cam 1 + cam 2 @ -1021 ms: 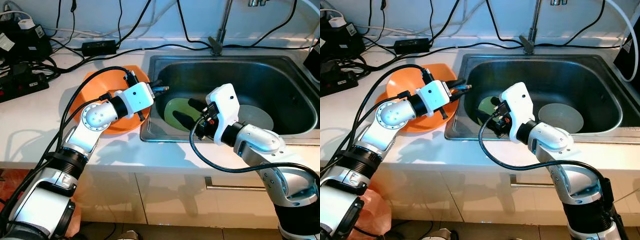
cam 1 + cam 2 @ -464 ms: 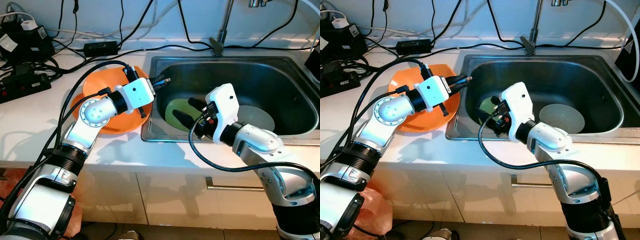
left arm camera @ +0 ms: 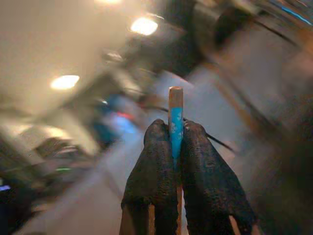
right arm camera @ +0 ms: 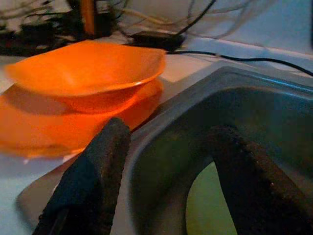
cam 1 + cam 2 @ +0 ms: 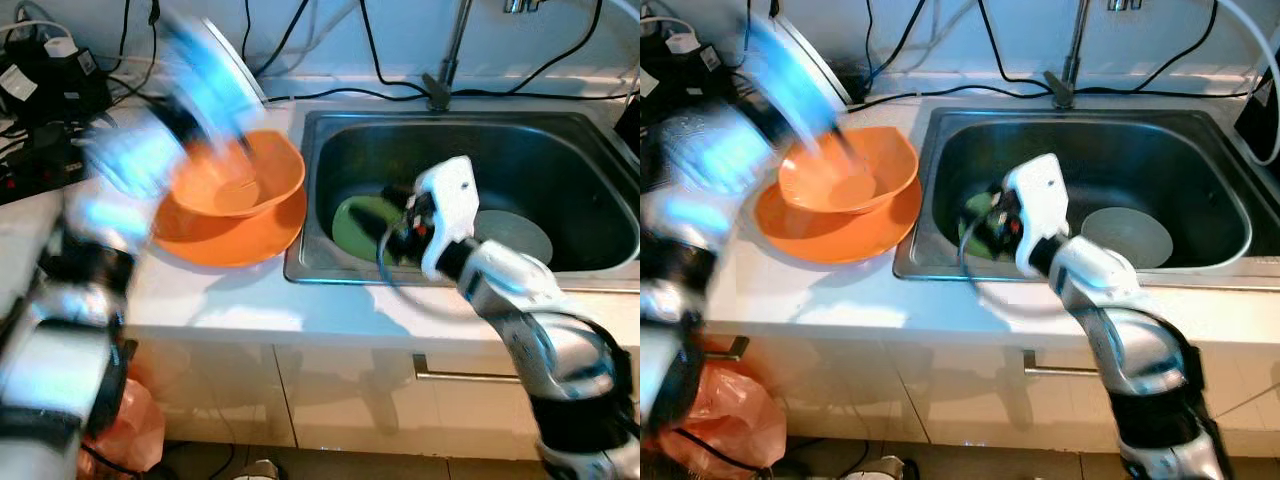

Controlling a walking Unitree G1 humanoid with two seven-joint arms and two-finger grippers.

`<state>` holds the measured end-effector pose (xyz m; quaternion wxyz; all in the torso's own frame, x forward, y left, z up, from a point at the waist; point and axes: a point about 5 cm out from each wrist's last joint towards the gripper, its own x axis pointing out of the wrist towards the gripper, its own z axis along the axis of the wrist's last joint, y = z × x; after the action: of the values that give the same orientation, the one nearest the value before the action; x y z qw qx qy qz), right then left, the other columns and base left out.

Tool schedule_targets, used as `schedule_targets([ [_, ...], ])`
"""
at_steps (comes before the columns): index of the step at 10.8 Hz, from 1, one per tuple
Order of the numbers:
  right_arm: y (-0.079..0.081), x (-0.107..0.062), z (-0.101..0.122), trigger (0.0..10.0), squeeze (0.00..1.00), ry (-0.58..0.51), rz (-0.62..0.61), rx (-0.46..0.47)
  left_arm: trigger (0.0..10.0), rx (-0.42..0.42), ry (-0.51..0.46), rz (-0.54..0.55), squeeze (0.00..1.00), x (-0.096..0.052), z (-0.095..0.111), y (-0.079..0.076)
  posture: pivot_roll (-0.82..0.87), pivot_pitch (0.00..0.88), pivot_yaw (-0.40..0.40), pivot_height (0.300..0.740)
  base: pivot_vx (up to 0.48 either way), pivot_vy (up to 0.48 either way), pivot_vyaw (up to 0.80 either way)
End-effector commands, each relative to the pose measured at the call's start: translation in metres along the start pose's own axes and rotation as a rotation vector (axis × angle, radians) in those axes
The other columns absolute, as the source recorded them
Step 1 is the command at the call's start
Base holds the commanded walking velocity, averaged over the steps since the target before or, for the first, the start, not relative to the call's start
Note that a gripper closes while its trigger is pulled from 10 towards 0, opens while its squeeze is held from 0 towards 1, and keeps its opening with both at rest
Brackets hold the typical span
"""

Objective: Kitchen organization

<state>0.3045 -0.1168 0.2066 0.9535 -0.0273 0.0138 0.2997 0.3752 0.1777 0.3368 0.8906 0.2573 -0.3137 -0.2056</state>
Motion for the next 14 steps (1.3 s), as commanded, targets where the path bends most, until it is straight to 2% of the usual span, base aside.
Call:
schedule_targets([
  [1, -0.004, 0.001, 0.004, 10.0, 0.00, -0.021, -0.030, -0.004, 0.0, -0.062, -0.012, 0.081, 0.00, 0.000, 0.003, 0.013, 0.09, 0.044, 0.068, 0.740, 0.000, 0.000, 0.00],
  [2, -0.004, 0.004, 0.003, 10.0, 0.00, -0.023, -0.040, 0.003, 0.0, -0.293, -0.053, 0.250, 0.00, 0.002, 0.003, 0.024, 0.09, 0.038, 0.068, 0.740, 0.000, 0.000, 0.00],
  [3, -0.004, 0.007, 0.003, 10.0, 0.00, -0.027, -0.049, 0.010, 0.0, -0.575, -0.098, 0.396, 0.00, 0.003, -0.001, 0.030, 0.08, 0.035, 0.067, 0.740, 0.000, 0.000, 0.00],
  [4, -0.004, 0.007, 0.003, 10.0, 0.00, -0.029, -0.053, 0.014, 0.0, -0.696, -0.115, 0.444, 0.00, 0.004, -0.004, 0.030, 0.08, 0.033, 0.065, 0.740, 0.000, 0.000, 0.00],
  [5, -0.004, 0.009, 0.003, 10.0, 0.00, -0.036, -0.062, 0.026, 0.0, -0.945, -0.117, 0.518, 0.00, 0.005, -0.014, 0.024, 0.08, 0.033, 0.065, 0.740, 0.000, 0.000, 0.00],
  [6, -0.005, 0.011, 0.004, 10.0, 0.00, -0.048, -0.079, 0.057, 0.0, -1.267, -0.086, 0.559, 0.00, 0.007, -0.030, 0.000, 0.08, 0.033, 0.063, 0.740, 0.000, 0.000, 0.00],
  [7, -0.007, 0.013, 0.005, 10.0, 0.00, -0.070, -0.112, 0.113, 0.0, -1.505, -0.051, 0.536, 0.00, 0.007, -0.040, -0.030, 0.08, 0.036, 0.062, 0.740, 0.000, 0.000, 0.00],
  [8, -0.009, 0.014, 0.006, 10.0, 0.00, -0.082, -0.135, 0.144, 0.0, -1.616, -0.061, 0.513, 0.00, 0.008, -0.039, -0.044, 0.08, 0.040, 0.061, 0.740, 0.000, 0.000, 0.00],
  [9, -0.013, 0.015, 0.007, 10.0, 0.00, -0.097, -0.167, 0.180, 0.0, -1.763, -0.109, 0.498, 0.00, 0.012, -0.035, -0.058, 0.07, 0.042, 0.061, 0.740, 0.000, 0.000, 0.00],
  [10, -0.014, 0.017, 0.009, 10.0, 0.00, -0.114, -0.183, 0.210, 0.0, -1.845, -0.124, 0.500, 0.00, 0.014, -0.034, -0.067, 0.07, 0.043, 0.061, 0.740, 0.000, 0.000, 0.00],
  [11, -0.014, 0.019, 0.014, 10.0, 0.00, -0.154, -0.189, 0.270, 0.0, -1.924, -0.116, 0.514, 0.00, 0.018, -0.036, -0.084, 0.07, 0.046, 0.063, 0.740, 0.000, 0.000, 0.00],
  [14, -0.010, 0.022, 0.021, 10.0, 0.00, -0.214, -0.168, 0.367, 0.0, -2.012, -0.086, 0.508, 0.00, 0.023, -0.032, -0.104, 0.06, 0.048, 0.070, 0.740, 0.000, 0.000, 0.00],
])
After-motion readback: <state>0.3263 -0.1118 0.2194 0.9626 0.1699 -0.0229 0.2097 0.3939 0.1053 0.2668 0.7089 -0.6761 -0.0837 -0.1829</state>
